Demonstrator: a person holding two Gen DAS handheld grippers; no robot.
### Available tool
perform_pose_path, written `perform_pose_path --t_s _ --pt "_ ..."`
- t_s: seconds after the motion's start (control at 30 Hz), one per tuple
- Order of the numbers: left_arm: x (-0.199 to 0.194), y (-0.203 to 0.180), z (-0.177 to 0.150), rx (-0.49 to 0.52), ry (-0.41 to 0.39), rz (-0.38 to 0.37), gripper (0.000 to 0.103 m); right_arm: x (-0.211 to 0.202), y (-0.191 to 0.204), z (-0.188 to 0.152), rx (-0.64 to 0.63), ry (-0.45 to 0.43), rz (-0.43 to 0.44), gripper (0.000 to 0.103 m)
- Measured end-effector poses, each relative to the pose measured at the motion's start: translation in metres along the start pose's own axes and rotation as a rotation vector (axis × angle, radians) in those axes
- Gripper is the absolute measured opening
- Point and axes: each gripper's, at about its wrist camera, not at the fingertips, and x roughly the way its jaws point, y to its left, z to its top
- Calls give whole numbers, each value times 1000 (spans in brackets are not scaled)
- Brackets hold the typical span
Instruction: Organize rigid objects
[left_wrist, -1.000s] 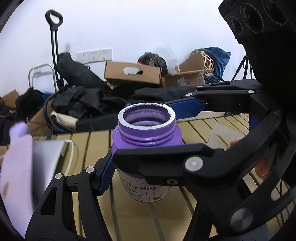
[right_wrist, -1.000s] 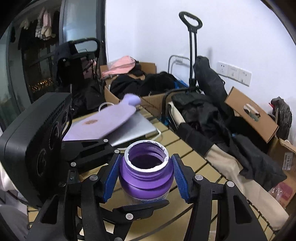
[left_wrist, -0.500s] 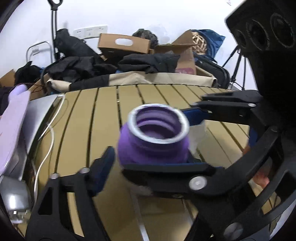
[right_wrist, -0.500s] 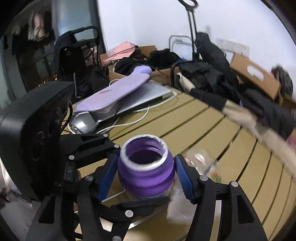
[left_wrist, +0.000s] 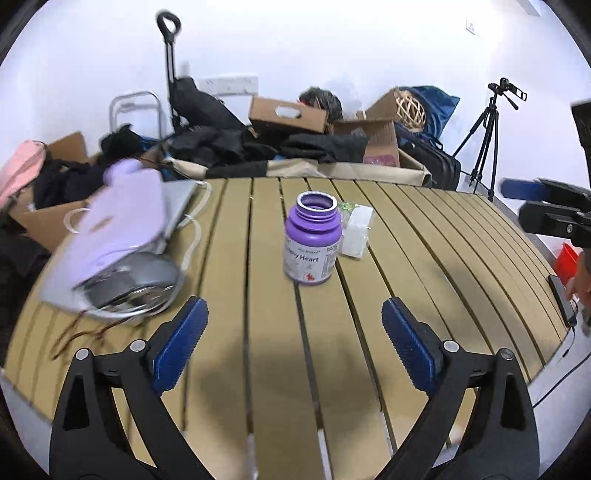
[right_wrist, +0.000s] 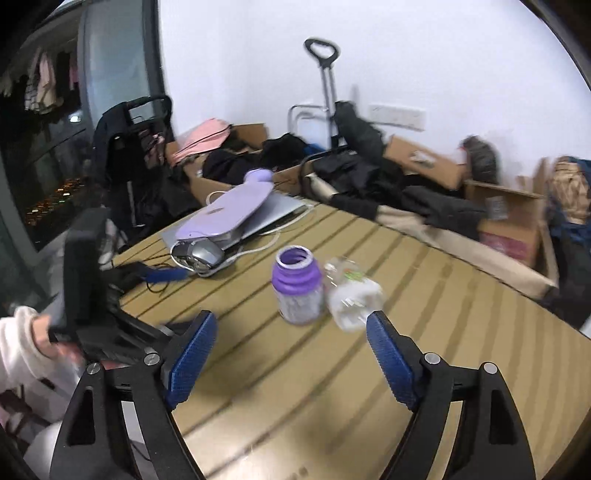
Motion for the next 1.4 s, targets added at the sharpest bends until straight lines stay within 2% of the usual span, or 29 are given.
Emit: perform_pose_path --t_s 0.17,0.37,0.43,0.47,0.63,0.77,0.83,0.97,1.07,1.13,1.2,1.3,1.4 --pt "-65 -4 -11 -53 -70 35 98 -58 12 -30 80 4 -103 87" --pt "-150 -29 -31 -67 -135 108 98 -122 61 -64 106 -13 -182 87" --pt "-192 -39 -44 -93 -159 124 98 -149 80 -75 152 -23 -189 87" --pt "-213 -45 -51 -101 -173 122 102 -164 91 -81 168 -29 -184 87" --pt "-306 -83 -101 -82 -160 112 103 -240 160 -114 184 -21 -216 87" --pt "-379 -115 -153 -60 -187 108 103 -299 220 -157 169 -35 -157 87" --pt "-414 -130 -190 -55 -226 106 103 -327 250 -192 142 -61 -141 87" --pt "-465 -153 -256 -24 -245 136 103 -366 304 -265 107 -67 -136 87" --pt "-502 -165 -305 14 -275 197 103 -392 339 -307 119 -61 -130 87" --pt "-521 -167 -330 -8 -272 214 103 -406 359 -325 99 -58 -129 87" --pt "-536 -163 -349 -62 -277 214 103 -424 382 -344 63 -98 -157 87" --pt "-551 -161 -366 -135 -316 239 103 -448 409 -362 52 -210 -222 87" --pt "-562 -157 -366 -157 -344 234 103 -464 423 -368 66 -292 -191 87"
